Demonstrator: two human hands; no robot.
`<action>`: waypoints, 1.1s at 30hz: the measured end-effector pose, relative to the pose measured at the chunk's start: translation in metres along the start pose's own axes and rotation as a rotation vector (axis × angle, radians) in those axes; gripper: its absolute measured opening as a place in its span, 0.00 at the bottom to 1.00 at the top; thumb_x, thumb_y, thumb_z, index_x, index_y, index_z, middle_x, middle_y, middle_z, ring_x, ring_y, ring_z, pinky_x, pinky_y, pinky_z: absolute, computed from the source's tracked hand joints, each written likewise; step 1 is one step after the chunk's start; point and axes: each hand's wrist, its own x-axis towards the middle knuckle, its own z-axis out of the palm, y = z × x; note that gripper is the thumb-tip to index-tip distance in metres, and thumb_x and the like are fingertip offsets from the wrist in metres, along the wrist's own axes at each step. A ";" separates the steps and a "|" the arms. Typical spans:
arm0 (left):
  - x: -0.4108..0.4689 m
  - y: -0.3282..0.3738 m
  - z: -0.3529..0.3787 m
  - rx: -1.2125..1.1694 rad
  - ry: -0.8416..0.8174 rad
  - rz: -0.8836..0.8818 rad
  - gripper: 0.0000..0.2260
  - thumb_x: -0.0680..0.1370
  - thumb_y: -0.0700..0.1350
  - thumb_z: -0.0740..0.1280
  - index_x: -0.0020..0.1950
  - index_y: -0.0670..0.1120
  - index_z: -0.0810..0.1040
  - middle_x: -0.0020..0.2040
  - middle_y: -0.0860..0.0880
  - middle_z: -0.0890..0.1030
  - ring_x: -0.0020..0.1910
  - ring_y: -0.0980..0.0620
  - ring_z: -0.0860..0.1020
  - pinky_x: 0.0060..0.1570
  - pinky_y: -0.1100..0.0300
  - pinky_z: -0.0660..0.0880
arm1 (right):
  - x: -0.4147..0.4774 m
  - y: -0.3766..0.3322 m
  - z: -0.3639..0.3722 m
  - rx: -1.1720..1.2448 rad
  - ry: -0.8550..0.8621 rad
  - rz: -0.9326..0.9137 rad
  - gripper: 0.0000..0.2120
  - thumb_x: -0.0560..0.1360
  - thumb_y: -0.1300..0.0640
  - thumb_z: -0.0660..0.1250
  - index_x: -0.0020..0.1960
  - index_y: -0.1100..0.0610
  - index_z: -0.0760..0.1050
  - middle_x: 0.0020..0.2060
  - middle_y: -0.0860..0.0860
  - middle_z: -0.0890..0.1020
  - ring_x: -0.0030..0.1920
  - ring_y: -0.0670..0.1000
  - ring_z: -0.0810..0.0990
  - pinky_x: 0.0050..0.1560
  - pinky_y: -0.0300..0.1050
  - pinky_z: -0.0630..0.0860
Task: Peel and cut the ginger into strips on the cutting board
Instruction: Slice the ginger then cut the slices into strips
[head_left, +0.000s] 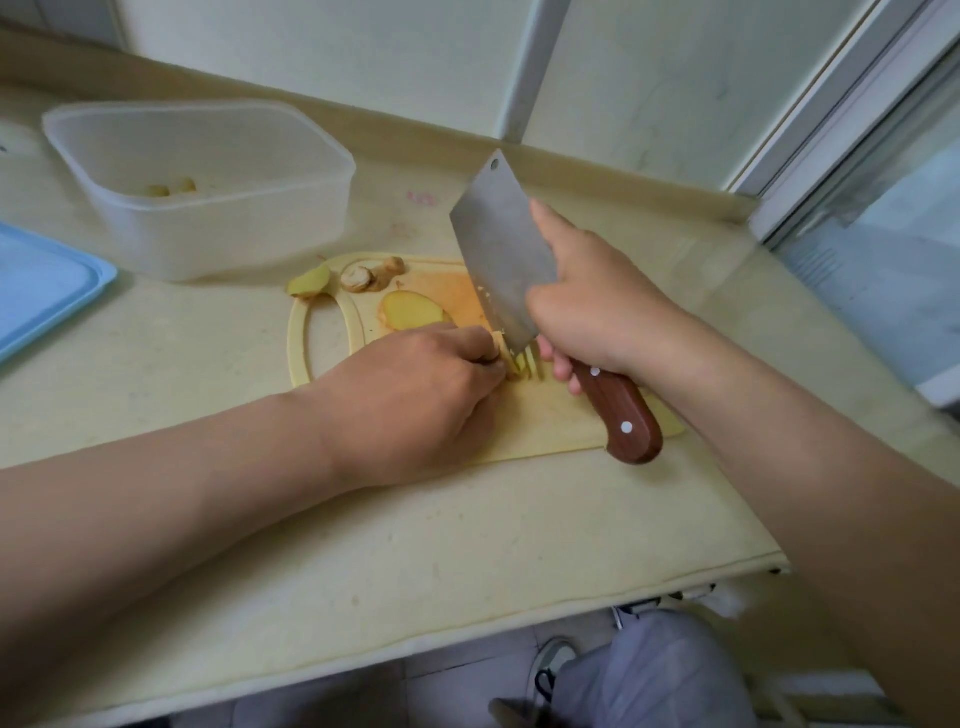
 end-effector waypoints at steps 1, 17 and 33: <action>-0.001 0.000 0.000 -0.003 -0.007 -0.005 0.17 0.79 0.46 0.58 0.51 0.39 0.83 0.50 0.41 0.81 0.44 0.39 0.81 0.47 0.48 0.79 | -0.005 0.002 0.002 0.004 0.033 -0.015 0.46 0.74 0.66 0.54 0.83 0.32 0.46 0.40 0.58 0.81 0.23 0.53 0.80 0.24 0.46 0.78; -0.001 -0.001 0.000 -0.056 0.009 -0.033 0.22 0.79 0.49 0.52 0.51 0.40 0.83 0.52 0.43 0.81 0.49 0.41 0.81 0.51 0.49 0.78 | -0.045 0.032 -0.007 0.054 0.041 -0.065 0.44 0.79 0.65 0.57 0.80 0.27 0.48 0.27 0.54 0.80 0.22 0.52 0.79 0.23 0.44 0.76; -0.002 0.001 0.002 -0.044 0.060 -0.015 0.19 0.79 0.46 0.54 0.48 0.41 0.83 0.48 0.44 0.81 0.44 0.42 0.80 0.48 0.50 0.77 | -0.038 0.024 -0.006 0.016 -0.041 -0.013 0.44 0.78 0.64 0.56 0.79 0.25 0.46 0.30 0.59 0.81 0.23 0.54 0.78 0.25 0.46 0.77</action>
